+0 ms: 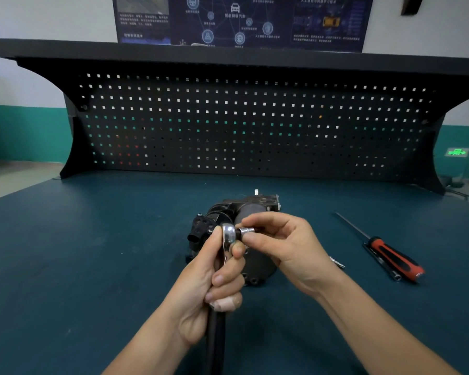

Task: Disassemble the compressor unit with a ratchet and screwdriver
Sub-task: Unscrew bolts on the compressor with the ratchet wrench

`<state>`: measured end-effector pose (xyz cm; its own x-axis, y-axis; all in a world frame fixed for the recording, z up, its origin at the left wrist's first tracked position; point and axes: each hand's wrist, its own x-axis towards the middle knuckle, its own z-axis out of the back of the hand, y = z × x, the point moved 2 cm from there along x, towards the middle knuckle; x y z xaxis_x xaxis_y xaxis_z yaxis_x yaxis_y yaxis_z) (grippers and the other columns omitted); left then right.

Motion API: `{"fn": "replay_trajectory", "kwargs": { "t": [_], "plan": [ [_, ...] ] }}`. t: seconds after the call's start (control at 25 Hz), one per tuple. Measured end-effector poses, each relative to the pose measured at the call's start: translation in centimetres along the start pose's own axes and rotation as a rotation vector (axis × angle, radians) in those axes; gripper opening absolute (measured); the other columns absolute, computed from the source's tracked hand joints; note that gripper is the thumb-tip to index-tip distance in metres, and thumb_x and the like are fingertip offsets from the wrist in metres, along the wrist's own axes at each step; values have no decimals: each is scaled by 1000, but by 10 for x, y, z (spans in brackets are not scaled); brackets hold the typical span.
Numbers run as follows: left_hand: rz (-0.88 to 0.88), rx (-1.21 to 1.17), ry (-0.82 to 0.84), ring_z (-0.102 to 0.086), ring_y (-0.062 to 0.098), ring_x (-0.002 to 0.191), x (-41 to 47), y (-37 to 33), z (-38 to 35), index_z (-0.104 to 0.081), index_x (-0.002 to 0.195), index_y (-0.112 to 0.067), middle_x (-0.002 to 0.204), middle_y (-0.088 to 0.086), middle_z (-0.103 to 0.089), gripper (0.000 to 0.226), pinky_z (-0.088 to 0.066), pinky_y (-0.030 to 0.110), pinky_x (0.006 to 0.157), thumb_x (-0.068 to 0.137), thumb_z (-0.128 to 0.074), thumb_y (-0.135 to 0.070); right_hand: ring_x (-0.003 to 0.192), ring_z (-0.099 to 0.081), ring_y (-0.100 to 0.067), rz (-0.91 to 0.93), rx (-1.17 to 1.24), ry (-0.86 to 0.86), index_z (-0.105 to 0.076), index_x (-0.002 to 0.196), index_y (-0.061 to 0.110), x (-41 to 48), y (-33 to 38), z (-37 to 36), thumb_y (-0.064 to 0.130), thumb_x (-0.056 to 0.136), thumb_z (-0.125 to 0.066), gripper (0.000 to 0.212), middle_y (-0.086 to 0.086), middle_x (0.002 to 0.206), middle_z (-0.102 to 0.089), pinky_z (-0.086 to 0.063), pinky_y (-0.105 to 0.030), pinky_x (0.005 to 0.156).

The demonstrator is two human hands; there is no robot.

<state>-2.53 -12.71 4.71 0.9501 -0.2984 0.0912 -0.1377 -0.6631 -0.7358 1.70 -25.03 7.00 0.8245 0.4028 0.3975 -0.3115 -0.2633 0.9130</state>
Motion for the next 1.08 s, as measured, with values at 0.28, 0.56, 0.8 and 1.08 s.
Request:
{"fn": "replay_trajectory", "kwargs": {
  "t": [0.28,0.56,0.8,1.08],
  "plan": [
    [-26,-39,12,-17,-2,24,-1,-2,0,-61,58,-13,36,-9,-27,47,-23,7,25,84,-41,-47,66,-67,-5,36,28,-52,-77,68,23,0,3,-1,18,56,-71,14,3,69,-72,-51,-14,65],
    [-68,5,38,-22,-3,22,-2,-3,2,-62,57,-16,34,-9,-30,48,-23,7,26,82,-40,-50,54,-64,-11,-107,186,-63,-70,73,8,0,-2,-4,19,61,-66,17,-6,63,-69,-52,-16,54],
    [-64,138,23,-19,-2,24,-3,0,0,-62,57,-17,36,-8,-29,43,-22,8,27,77,-44,-51,53,-60,-11,-123,161,-50,-67,72,7,1,-6,-4,29,60,-69,25,-7,59,-64,-49,-16,52],
    [-57,133,2,-19,-2,24,-1,1,1,-62,57,-17,37,-8,-28,44,-21,9,27,79,-42,-50,57,-61,-12,-85,177,-65,-72,68,14,-1,-11,-5,29,59,-72,18,-7,62,-65,-50,-17,56]
  ]
}}
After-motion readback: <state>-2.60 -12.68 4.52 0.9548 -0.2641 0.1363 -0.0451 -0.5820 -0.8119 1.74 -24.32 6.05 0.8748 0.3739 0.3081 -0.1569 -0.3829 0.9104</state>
